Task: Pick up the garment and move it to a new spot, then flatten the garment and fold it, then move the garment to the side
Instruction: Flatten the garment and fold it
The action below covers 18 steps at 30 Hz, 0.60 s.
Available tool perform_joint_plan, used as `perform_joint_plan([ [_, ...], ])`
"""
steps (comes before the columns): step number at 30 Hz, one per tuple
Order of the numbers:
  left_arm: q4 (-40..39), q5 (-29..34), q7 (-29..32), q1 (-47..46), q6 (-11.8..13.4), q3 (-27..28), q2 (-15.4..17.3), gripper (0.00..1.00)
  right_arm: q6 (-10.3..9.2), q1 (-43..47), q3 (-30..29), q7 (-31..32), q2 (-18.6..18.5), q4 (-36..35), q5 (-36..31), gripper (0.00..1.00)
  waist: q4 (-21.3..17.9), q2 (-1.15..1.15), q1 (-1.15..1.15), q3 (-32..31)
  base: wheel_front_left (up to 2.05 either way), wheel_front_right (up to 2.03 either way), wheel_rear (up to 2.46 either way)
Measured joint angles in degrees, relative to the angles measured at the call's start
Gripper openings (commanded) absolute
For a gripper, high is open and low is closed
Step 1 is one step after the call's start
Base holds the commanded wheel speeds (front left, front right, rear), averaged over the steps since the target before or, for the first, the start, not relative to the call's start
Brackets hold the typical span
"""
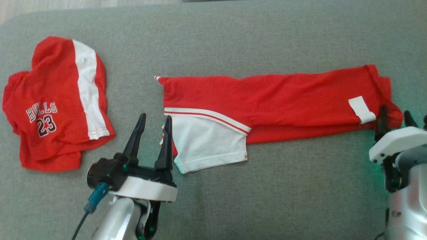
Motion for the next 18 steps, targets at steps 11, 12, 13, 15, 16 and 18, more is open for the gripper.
perform_joint_plan([
  [11,0.7,1.8,0.0,-1.3,-1.6,2.5,-1.2,1.00,0.00,-4.0,0.7,-0.4,0.0,8.2,3.3,1.00,0.0,0.00,-0.01,2.1,0.00,0.00,0.00],
  [12,0.9,1.8,0.0,-1.3,-1.9,2.9,-1.3,1.00,0.00,-4.1,1.1,-0.4,-0.1,8.6,3.8,0.76,-0.2,0.00,-0.01,2.1,0.00,0.00,0.00],
  [13,1.0,1.8,0.0,-1.4,-1.9,3.2,-1.3,1.00,0.00,-4.3,1.5,-0.4,-0.1,8.9,4.2,0.00,-0.3,0.00,-0.01,2.1,0.00,0.00,0.00],
  [15,1.1,2.2,0.0,-1.6,-1.9,3.4,-1.4,1.00,0.00,-4.7,2.1,-0.7,-0.1,9.1,4.5,0.00,-0.5,0.00,-0.01,2.2,0.00,0.00,0.00],
  [16,1.2,2.4,0.0,-1.7,-1.9,3.4,-1.5,1.00,0.01,-4.7,2.1,-0.9,-0.1,9.0,4.5,0.00,-0.6,0.00,-0.01,2.2,0.00,0.00,0.00],
  [18,1.2,2.7,0.0,-1.8,-2.2,3.6,-1.6,1.00,0.01,-4.7,1.2,-1.2,0.3,8.4,3.9,0.00,-0.8,0.00,-0.01,2.1,0.00,0.00,0.00],
])
